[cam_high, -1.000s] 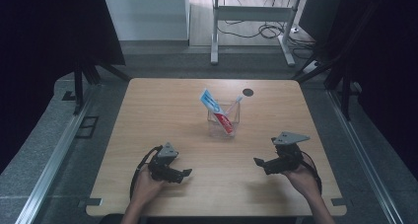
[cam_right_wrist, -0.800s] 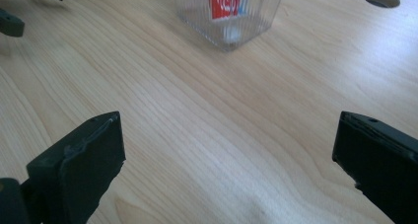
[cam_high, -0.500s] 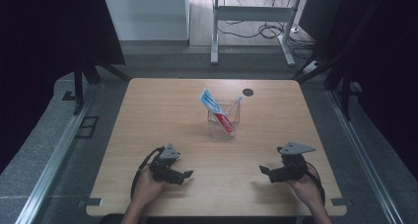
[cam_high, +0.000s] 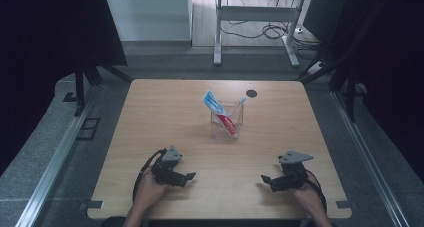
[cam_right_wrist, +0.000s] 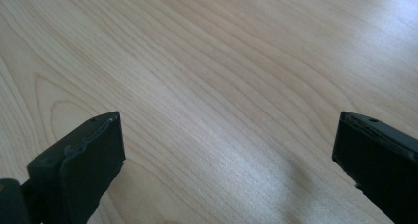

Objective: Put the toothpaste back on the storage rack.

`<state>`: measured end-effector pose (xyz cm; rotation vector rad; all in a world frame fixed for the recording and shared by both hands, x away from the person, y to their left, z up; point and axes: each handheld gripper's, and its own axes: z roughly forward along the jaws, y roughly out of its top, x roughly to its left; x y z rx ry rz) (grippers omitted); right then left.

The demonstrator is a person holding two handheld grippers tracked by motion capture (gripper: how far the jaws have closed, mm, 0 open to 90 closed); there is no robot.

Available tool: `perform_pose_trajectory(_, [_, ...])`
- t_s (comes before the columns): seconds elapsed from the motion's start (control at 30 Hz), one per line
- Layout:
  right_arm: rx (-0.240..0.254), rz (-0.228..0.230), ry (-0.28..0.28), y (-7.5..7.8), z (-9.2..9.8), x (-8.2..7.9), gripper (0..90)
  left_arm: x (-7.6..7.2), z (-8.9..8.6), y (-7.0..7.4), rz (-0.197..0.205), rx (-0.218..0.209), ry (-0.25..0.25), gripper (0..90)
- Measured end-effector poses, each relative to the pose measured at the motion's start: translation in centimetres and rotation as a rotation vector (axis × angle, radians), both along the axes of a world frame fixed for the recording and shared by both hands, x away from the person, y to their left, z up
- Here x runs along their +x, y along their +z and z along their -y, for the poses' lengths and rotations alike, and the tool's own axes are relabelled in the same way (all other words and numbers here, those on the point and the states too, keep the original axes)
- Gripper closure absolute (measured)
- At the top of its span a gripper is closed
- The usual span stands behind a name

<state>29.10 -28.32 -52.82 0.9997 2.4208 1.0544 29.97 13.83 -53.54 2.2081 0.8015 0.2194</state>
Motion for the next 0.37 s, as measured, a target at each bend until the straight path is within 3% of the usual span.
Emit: perform_pose_trajectory(0.37, [-0.049,-0.039,0.015,-1.2,-0.1,0.1,0.0,0.1,0.1,0.0,-0.016,-0.001,0.008,13.0])
